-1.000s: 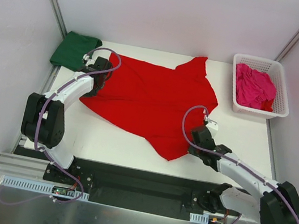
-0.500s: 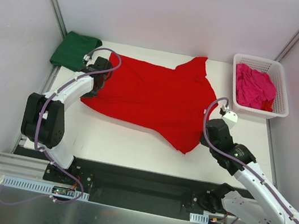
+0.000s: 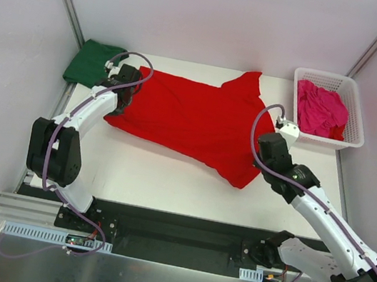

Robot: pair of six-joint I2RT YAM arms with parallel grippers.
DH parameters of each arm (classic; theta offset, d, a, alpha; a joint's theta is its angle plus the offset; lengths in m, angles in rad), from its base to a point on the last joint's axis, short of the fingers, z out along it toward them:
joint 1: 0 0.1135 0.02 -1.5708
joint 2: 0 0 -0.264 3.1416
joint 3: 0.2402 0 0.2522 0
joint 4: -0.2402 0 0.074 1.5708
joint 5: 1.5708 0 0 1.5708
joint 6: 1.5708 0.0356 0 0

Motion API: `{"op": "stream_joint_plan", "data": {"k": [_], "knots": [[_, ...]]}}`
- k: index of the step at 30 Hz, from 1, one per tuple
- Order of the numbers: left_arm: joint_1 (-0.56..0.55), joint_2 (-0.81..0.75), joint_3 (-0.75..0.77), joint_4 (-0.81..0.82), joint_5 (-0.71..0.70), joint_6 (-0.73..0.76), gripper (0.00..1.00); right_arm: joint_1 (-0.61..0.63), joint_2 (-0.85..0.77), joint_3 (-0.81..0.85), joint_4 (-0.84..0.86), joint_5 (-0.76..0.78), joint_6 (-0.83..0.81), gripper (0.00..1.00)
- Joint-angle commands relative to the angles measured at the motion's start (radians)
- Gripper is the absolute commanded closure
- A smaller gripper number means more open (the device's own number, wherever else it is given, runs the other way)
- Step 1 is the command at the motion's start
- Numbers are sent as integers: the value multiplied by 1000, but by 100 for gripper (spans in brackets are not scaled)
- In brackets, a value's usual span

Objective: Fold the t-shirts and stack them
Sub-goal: Fold the flattened tshirt in 1/3 of the way

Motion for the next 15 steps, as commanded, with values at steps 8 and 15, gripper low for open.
{"op": "stream_joint_plan", "data": {"k": [8, 15], "knots": [[6, 37, 73, -10, 35, 16, 100, -100, 86, 174, 80, -16, -125, 98], [6, 46, 84, -9, 46, 15, 100, -151, 150, 287, 92, -57, -190, 98]]}}
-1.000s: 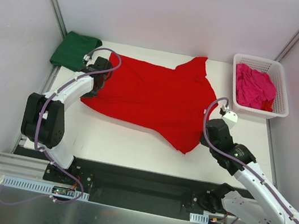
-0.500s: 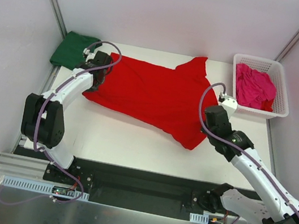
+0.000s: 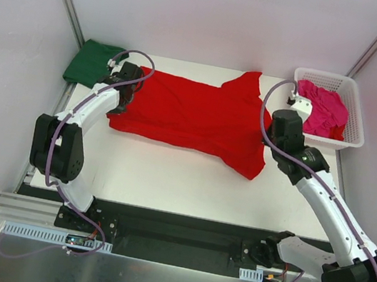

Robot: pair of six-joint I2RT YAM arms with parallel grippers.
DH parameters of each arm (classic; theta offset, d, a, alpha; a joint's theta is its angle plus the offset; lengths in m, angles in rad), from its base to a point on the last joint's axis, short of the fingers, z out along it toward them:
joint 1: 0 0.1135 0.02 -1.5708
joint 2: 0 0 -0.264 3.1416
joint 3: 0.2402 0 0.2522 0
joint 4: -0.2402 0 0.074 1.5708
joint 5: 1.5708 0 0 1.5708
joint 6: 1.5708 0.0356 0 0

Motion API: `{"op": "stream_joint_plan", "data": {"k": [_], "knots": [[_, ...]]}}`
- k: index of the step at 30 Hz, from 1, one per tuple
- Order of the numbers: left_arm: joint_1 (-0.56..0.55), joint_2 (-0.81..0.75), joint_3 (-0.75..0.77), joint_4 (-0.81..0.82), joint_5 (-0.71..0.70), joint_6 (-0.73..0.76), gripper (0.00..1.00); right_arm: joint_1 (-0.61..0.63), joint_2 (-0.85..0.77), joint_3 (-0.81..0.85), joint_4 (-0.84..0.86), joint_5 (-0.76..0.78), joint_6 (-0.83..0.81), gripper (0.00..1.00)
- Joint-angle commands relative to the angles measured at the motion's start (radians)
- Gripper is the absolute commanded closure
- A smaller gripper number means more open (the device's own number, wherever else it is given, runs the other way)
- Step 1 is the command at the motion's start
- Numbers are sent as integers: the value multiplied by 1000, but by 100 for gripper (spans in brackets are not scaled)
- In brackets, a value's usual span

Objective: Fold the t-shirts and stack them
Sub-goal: Fold the flattened tshirt in 1/3 of the way

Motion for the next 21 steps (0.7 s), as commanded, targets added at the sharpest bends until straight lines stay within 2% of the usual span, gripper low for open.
{"op": "stream_joint_plan", "data": {"k": [1, 7, 13, 17, 21], "knots": [[6, 9, 42, -9, 21, 12, 100, -32, 42, 96, 45, -21, -69, 98], [5, -32, 28, -11, 73, 6, 100, -41, 20, 133, 23, -48, -84, 98], [5, -204, -76, -12, 194, -22, 100, -41, -27, 185, -126, -133, -67, 98], [5, -328, -131, -25, 219, -30, 100, -41, -98, 176, -195, -153, -49, 98], [5, -385, -151, -55, 217, -28, 100, -41, -139, 173, -287, -182, -36, 98]]}}
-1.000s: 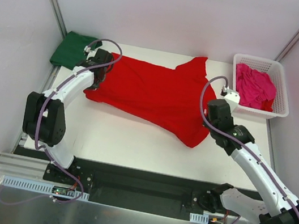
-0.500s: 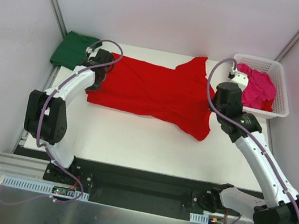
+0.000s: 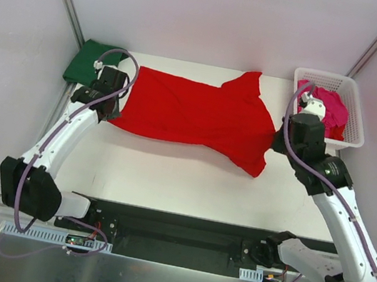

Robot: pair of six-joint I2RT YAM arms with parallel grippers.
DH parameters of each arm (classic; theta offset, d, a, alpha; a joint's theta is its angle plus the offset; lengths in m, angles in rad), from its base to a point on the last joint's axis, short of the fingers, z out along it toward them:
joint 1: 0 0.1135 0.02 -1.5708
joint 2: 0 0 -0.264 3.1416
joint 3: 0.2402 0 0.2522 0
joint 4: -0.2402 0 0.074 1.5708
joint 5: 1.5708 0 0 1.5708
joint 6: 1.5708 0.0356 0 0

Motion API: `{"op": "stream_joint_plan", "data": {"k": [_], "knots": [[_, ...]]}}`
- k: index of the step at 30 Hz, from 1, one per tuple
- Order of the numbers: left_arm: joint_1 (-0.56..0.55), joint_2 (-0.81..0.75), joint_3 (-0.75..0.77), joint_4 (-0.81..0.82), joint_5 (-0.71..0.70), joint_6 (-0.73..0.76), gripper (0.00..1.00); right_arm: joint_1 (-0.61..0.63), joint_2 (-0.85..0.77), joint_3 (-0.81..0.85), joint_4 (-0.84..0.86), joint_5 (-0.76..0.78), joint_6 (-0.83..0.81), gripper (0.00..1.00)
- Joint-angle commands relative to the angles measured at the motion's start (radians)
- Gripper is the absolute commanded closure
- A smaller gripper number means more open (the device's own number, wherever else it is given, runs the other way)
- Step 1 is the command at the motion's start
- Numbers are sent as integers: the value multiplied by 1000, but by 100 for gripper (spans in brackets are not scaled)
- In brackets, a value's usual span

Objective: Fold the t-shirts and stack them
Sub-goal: Fold the flattened tshirt in 1/3 of the way

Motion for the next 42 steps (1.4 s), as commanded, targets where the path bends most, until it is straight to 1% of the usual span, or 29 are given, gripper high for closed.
{"op": "stream_joint_plan", "data": {"k": [1, 10, 17, 24, 28, 34, 42], "knots": [[5, -66, -27, -51, 21, -20, 100, -5, -61, 35, -125, -39, 22, 98], [5, -151, -54, -112, 22, -34, 100, -7, -160, 28, -220, -42, 43, 98], [5, -217, -76, -143, 12, -43, 100, -7, -182, 51, -271, -59, 49, 98], [5, -233, -88, -153, -16, -44, 100, -7, -197, 43, -289, -47, 55, 98], [5, -178, -74, -152, -16, -55, 100, -5, -177, 40, -269, -13, 42, 98], [5, -86, -19, -120, -45, -54, 100, -7, -109, 32, -188, 5, 17, 98], [5, 46, 65, -75, -109, -44, 100, -24, 8, 38, -67, -39, 0, 98]]}}
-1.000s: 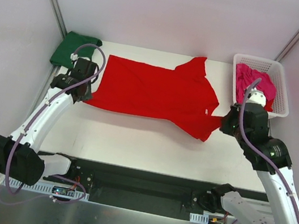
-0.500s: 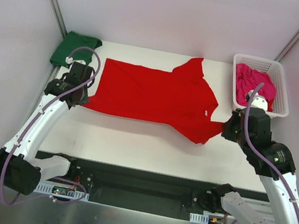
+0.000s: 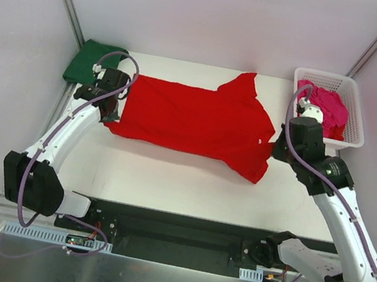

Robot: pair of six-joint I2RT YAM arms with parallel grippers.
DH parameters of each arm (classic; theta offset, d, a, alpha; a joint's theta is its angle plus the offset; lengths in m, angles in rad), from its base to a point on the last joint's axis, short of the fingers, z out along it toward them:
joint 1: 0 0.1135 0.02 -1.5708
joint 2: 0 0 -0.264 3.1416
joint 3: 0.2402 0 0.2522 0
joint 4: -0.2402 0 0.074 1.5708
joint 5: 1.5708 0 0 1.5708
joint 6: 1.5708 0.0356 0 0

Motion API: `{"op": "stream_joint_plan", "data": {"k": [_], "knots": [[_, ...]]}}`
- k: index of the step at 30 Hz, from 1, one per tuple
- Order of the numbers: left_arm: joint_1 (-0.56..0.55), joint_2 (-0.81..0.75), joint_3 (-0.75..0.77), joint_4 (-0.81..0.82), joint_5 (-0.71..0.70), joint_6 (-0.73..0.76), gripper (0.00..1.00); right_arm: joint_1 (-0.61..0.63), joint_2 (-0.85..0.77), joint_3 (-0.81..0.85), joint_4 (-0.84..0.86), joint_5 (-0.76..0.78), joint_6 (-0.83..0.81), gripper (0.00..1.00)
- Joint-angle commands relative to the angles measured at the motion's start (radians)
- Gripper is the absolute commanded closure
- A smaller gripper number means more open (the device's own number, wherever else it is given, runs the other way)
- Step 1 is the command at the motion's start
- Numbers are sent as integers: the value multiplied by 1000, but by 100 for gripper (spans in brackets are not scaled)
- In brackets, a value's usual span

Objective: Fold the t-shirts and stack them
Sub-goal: Fold the flattened tshirt in 1/3 of the way

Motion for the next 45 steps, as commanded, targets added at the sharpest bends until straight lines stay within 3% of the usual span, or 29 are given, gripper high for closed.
{"op": "stream_joint_plan", "data": {"k": [1, 21, 45], "knots": [[5, 65, 75, 34, -81, 8, 100, -22, 60, 36, 105, -17, -30, 98], [5, 348, 187, 96, -110, -9, 100, -118, 309, 88, 274, -102, -56, 98], [7, 539, 274, 154, -127, 14, 100, -154, 484, 177, 355, -71, -73, 98]]}}
